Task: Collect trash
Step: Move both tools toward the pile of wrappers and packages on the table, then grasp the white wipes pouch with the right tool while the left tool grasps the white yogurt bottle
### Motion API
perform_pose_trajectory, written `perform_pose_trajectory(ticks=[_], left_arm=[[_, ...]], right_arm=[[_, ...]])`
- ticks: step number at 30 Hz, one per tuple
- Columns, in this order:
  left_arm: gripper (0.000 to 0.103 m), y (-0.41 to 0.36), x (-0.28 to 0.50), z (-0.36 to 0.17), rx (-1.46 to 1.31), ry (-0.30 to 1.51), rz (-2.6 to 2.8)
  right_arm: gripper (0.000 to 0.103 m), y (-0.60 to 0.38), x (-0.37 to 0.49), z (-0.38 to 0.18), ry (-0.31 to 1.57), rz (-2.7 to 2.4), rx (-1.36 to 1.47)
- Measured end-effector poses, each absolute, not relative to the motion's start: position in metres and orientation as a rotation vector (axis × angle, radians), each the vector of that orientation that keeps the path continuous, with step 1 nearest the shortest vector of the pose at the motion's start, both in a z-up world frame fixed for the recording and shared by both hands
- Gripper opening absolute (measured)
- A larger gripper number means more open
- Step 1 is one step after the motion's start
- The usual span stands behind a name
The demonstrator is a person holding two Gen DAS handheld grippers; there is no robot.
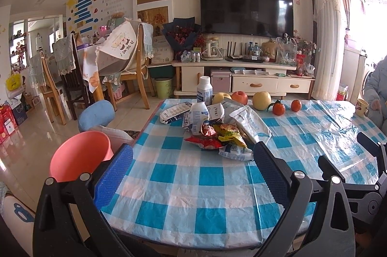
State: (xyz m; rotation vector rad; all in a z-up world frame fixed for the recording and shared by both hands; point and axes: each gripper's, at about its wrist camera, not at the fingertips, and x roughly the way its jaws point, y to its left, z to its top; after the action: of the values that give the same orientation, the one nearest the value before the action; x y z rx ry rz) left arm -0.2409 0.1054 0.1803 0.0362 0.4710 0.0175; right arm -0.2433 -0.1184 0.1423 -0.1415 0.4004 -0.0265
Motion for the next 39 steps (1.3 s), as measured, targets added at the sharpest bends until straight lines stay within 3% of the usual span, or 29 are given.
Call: perform_pose_trajectory(ticks=[12,21,39], left_arm=[[0.098,0.103,-0.217,0.146,0.049,0.531,0.025],[0.098,0.125,-0.196,0.11,-0.08,0.527,-0.054],[0.098,0.144,-0.086,0.09,-0.136,0.642,-0.156]], right_arm=[[0.099,-0.121,-0.225,0.125,0.486,-0.001,-0.134],[0.099,-0.135,-0.191,0.092,0.724,0.096,0.01],[0.099,-0.156,-0.162,0.091,0.708,0.214,0.116]])
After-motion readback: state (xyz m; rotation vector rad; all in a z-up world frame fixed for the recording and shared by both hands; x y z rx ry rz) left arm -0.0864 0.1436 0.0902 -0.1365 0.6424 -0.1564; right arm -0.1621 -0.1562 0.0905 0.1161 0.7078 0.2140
